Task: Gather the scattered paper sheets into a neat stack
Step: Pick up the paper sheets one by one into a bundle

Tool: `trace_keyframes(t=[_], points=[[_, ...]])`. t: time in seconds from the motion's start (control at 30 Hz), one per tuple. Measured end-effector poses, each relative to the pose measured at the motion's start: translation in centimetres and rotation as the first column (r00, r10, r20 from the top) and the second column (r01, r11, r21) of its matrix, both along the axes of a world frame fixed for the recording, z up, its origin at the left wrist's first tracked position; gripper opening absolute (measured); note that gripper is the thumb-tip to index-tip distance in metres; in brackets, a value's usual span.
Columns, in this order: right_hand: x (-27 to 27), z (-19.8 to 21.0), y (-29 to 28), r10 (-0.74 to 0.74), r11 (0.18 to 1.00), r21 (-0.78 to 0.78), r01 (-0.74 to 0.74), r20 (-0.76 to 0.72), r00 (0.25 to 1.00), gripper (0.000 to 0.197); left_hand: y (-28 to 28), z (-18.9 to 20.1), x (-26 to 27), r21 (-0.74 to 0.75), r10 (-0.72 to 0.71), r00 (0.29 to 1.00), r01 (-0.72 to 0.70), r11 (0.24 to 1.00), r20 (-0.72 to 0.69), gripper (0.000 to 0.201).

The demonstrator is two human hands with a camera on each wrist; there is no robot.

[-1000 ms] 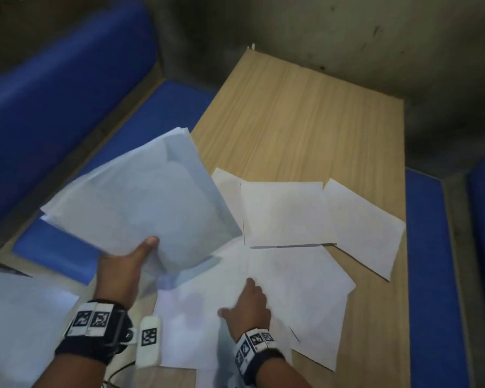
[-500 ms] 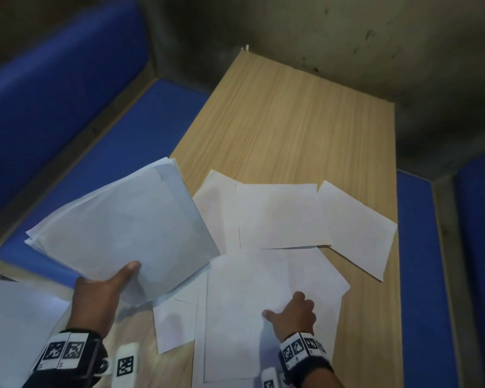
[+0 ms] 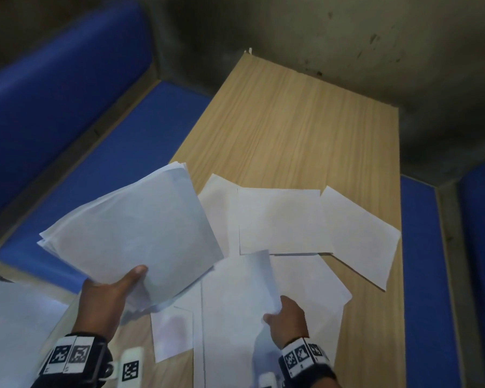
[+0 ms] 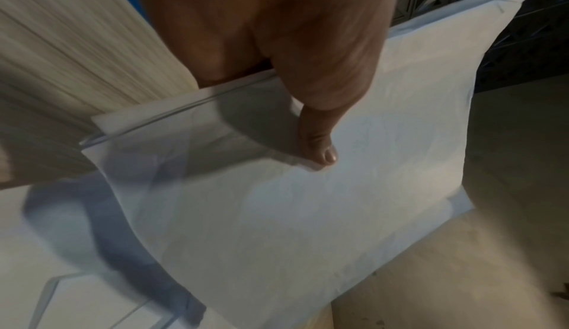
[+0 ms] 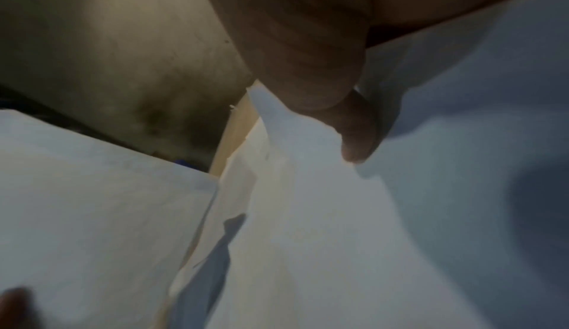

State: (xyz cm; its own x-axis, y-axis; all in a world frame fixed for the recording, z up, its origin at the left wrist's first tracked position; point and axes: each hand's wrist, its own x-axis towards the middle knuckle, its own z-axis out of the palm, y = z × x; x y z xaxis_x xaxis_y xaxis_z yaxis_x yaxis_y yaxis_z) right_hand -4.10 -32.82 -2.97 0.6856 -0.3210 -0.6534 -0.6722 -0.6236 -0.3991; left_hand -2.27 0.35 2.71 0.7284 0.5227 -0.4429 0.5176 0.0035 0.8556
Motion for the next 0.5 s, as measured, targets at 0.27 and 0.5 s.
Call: trace_keyframes(t=[0.27,0.5], points=[[10.8,7.0,-4.8,0.576,0.816,-0.106,-0.569,0.065,0.815,0.012,1.8,-0.9,0.1,0.041,0.001,1.000,-0.002,0.999,0.016,0.048],[24.3,4.8,-5.8,0.788,0.532,-0.453,-0.715,-0.044,0.614,0.030,2.4,-2.5,0.8,0.034,-0.008,0.999,0.009,0.999,-0.040,0.048]])
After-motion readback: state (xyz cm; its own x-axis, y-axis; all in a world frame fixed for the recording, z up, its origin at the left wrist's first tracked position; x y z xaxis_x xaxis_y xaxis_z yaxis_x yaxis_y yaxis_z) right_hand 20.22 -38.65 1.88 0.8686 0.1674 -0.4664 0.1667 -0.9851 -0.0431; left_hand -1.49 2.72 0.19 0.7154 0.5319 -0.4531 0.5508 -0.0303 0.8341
